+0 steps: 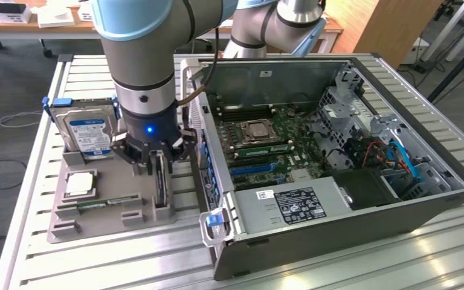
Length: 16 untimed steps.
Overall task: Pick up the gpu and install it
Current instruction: 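Pick up the gpu and move the gpu toward the slot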
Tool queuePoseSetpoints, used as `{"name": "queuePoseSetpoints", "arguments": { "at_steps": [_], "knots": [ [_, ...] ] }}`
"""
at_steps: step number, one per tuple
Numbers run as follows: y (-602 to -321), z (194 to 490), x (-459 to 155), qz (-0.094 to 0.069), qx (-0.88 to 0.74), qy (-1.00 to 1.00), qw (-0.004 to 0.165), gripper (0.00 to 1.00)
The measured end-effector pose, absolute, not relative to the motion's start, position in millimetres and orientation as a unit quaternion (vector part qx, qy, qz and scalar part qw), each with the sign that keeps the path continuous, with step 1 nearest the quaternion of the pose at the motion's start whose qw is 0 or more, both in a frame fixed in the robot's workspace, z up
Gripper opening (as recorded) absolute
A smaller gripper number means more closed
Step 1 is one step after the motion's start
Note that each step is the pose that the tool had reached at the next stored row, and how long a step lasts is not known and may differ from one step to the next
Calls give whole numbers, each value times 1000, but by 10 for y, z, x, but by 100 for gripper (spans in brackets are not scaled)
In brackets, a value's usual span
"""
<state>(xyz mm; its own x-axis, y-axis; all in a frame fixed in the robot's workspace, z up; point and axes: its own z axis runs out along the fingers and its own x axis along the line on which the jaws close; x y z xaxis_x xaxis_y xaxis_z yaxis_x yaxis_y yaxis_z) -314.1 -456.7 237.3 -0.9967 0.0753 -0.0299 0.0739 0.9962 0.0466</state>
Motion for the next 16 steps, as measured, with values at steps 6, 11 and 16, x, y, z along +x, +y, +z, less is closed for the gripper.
{"name": "queuePoseSetpoints", "arguments": {
  "at_steps": [6,11,16],
  "knots": [
    [-4559,2370,-3141,23,37,999,16,43],
    [-4558,2370,-3141,23,37,999,16,43],
    [-4557,2370,-3141,23,37,999,16,43]
  ]
}}
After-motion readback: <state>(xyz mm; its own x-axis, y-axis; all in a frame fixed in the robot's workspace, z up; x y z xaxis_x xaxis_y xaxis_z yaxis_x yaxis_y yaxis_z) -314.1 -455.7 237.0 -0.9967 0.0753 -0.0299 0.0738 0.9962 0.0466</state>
